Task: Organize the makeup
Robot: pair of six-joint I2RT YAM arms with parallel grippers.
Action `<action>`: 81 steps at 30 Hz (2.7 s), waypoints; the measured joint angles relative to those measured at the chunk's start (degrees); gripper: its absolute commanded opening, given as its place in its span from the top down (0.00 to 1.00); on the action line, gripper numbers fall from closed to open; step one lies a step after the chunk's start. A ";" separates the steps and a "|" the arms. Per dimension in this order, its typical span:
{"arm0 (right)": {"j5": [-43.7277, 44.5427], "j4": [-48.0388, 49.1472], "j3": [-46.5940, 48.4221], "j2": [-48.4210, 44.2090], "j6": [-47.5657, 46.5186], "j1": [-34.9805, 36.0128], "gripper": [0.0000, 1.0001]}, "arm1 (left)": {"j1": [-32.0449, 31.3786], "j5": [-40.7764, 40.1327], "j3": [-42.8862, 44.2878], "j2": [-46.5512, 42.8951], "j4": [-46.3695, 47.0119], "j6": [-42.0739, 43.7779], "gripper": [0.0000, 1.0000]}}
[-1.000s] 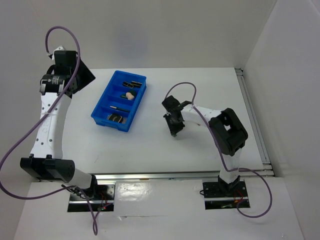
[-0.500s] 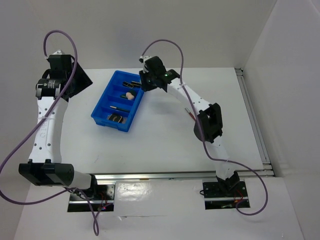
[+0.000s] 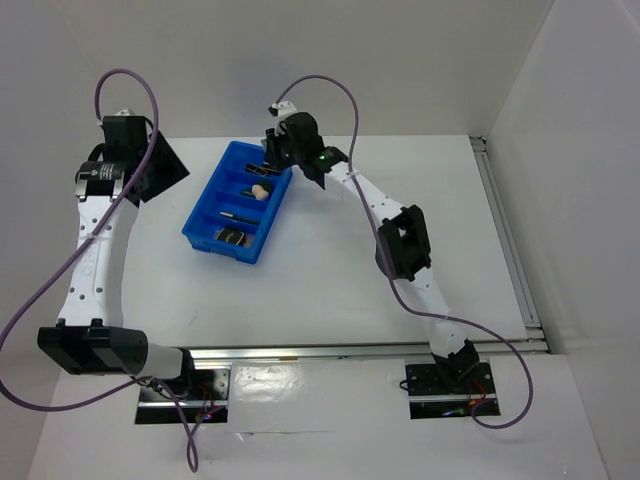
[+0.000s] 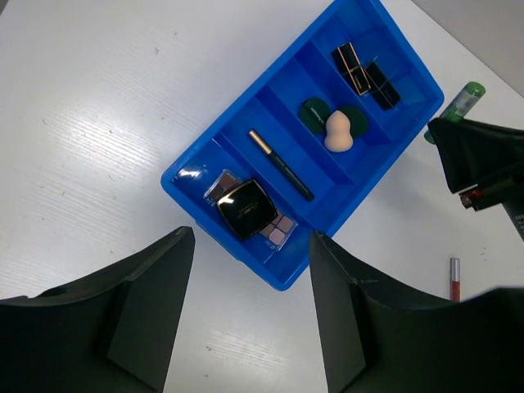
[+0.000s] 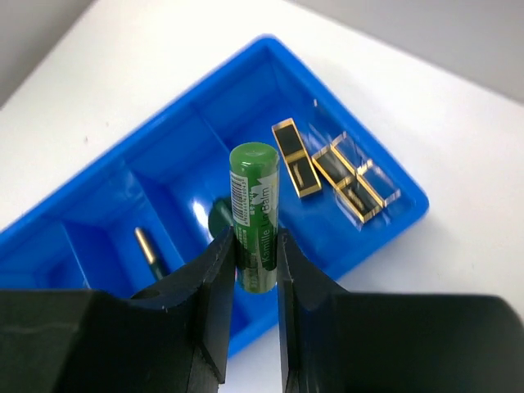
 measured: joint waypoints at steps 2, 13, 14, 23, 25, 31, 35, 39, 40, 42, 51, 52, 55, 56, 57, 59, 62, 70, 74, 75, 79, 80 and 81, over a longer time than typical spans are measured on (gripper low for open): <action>-0.31 3.45 0.04 0.98 -0.02 0.00 0.95 | 0.00 0.24 0.00 -0.02 0.07 0.00 0.29; 1.05 14.86 0.87 9.22 -0.02 -0.35 0.88 | 0.00 1.09 -3.06 -0.66 0.26 0.04 0.29; 1.38 15.34 0.87 9.81 0.00 -0.37 0.86 | 0.02 1.18 -3.34 -0.66 0.24 0.04 0.29; 1.55 18.91 2.91 11.30 -0.57 -0.87 0.04 | 0.02 1.68 -3.54 -0.79 0.04 0.04 0.29; 2.12 19.23 1.44 9.62 -1.31 -0.72 0.09 | 0.02 1.75 -3.52 -0.79 -0.02 0.04 0.29; 5.77 16.68 -2.73 0.96 -3.39 -0.15 0.73 | 0.02 3.28 -3.50 -0.79 0.11 1.20 0.31; 9.75 8.26 -6.51 -8.52 -1.27 -0.87 0.95 | 0.04 5.16 -3.67 -0.96 0.72 1.55 0.32; 10.14 1.18 -21.51 -22.40 3.23 -6.32 0.76 | -0.09 6.84 -4.37 -1.01 1.31 2.54 0.32; 9.81 -0.09 -26.56 -25.75 4.35 -8.81 0.66 | -0.31 7.10 -4.48 -0.96 1.36 2.69 0.32; 9.27 -2.38 -35.76 -30.75 5.97 -14.16 0.43 | -0.76 7.32 -4.52 -0.94 1.42 2.84 0.32; 2.99 -15.15 -50.97 -29.70 4.39 -25.38 0.20 | -3.67 8.87 -4.90 0.04 2.34 2.89 0.32; 2.19 -15.52 -50.95 -28.63 4.09 -25.18 0.20 | -3.89 8.96 -4.90 0.31 2.38 2.91 0.32; -0.02 -16.17 -51.34 -25.83 3.63 -24.94 0.20 | -4.17 9.16 -5.11 0.74 2.60 2.91 0.32; -0.50 -16.31 -51.71 -25.51 3.54 -24.92 0.20 | -4.37 9.16 -5.16 0.76 2.60 2.91 0.32; -0.98 -16.35 -52.11 -25.31 3.50 -24.90 0.20 | -4.44 9.14 -5.16 0.76 2.64 2.91 0.32; -1.18 -16.31 -52.92 -25.29 3.52 -24.72 0.21 | -4.55 9.14 -5.16 0.76 2.73 2.91 0.32; 0.57 -16.35 -53.51 -24.92 3.52 -24.00 0.28 | -4.59 9.11 -5.16 0.92 2.75 3.08 0.32; 8.74 -16.57 -52.83 -23.61 3.37 -18.08 0.97 | -4.63 8.02 -5.16 1.51 2.62 4.11 0.32; 11.23 -17.62 -50.56 -22.45 3.74 -15.04 1.00 | -4.57 7.43 -5.16 1.49 2.62 4.20 0.31; 11.43 -18.14 -49.88 -22.23 3.69 -14.32 1.00 | -4.57 7.39 -5.16 1.49 2.62 4.24 0.31; 12.20 -19.47 -45.57 -21.94 3.13 -10.21 1.00 | -4.17 7.32 -5.16 1.27 2.32 4.26 0.31; 12.26 -19.28 -43.43 -21.94 2.60 -8.85 1.00 | -4.00 7.43 -5.16 1.11 2.01 4.13 0.31; 12.24 -18.51 -41.24 -21.94 1.99 -7.50 1.00 | -3.78 7.50 -5.16 0.94 1.81 4.07 0.31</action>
